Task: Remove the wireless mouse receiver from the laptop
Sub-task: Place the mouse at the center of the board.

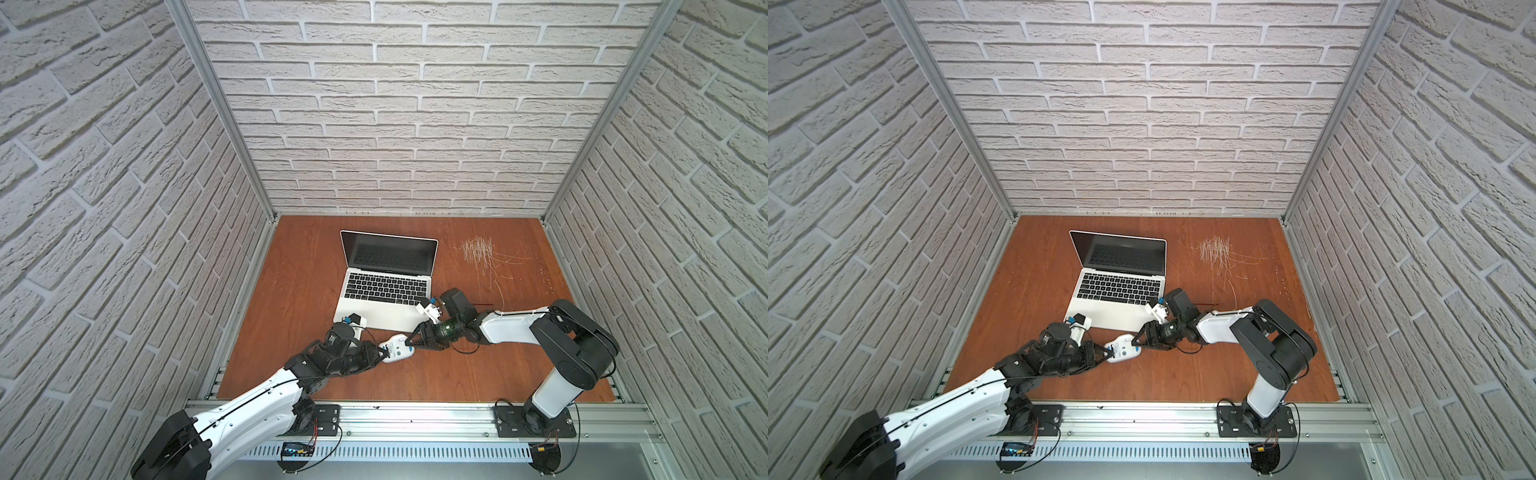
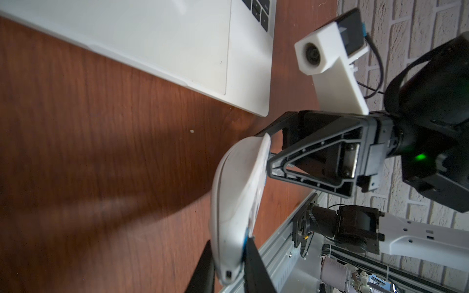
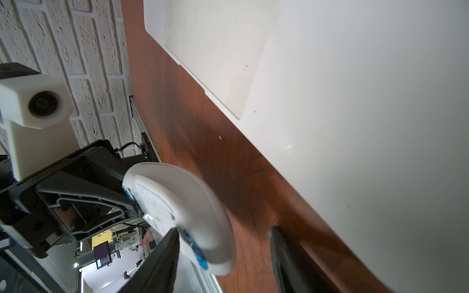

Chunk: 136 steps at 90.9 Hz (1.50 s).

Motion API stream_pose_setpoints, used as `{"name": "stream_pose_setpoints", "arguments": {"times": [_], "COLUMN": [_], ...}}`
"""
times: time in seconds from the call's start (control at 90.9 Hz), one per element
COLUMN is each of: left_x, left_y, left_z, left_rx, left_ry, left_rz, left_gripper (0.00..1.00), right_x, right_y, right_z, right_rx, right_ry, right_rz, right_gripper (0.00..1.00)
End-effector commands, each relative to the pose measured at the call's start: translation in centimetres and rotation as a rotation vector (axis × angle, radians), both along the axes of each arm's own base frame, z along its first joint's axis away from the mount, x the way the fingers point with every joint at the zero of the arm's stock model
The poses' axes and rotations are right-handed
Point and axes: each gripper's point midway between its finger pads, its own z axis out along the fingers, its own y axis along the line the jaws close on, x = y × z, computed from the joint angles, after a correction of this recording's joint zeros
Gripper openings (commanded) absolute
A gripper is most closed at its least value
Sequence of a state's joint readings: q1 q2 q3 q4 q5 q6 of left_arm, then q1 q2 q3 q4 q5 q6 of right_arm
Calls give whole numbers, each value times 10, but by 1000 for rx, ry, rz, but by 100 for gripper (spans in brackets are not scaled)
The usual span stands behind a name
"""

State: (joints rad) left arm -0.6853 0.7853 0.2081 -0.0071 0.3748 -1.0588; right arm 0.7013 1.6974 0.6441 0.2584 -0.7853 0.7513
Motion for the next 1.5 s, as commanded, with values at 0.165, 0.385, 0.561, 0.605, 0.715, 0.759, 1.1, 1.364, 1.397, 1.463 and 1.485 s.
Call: {"name": "stream_pose_setpoints", "arguments": {"times": [0.165,0.385,0.561,0.605,0.715,0.759,1.1,1.364,1.397,1.463,1.485], "left_x": [5,6,6,5,4,4,3,6,7,8,8], "left_y": [-5,-8,-10,-10,-10,-9,-8,-9,-10,-11,-11], "left_z": [15,22,28,29,30,28,23,29,37,41,42], "left_rx": [-57,-81,-102,-105,-109,-105,-95,-108,-130,-141,-143], "left_ry": [-39,-56,-72,-74,-77,-73,-69,-84,-108,-119,-121], "left_rz": [0,-9,-15,-19,-22,-21,-16,-12,-12,-12,-11], "left_gripper": [0,0,0,0,0,0,0,0,0,0,0], "right_x": [1,2,2,1,2,2,2,-5,-6,-8,-8], "right_y": [13,17,20,21,22,23,24,26,26,27,27], "right_z": [19,29,36,37,38,39,34,35,35,36,37], "right_rx": [110,149,177,180,186,188,174,182,184,189,191], "right_ry": [9,31,50,57,71,74,91,100,101,102,100], "right_rz": [6,-2,3,4,5,6,3,27,32,38,39], "right_gripper": [58,53,50,49,48,46,43,54,55,55,55]}}
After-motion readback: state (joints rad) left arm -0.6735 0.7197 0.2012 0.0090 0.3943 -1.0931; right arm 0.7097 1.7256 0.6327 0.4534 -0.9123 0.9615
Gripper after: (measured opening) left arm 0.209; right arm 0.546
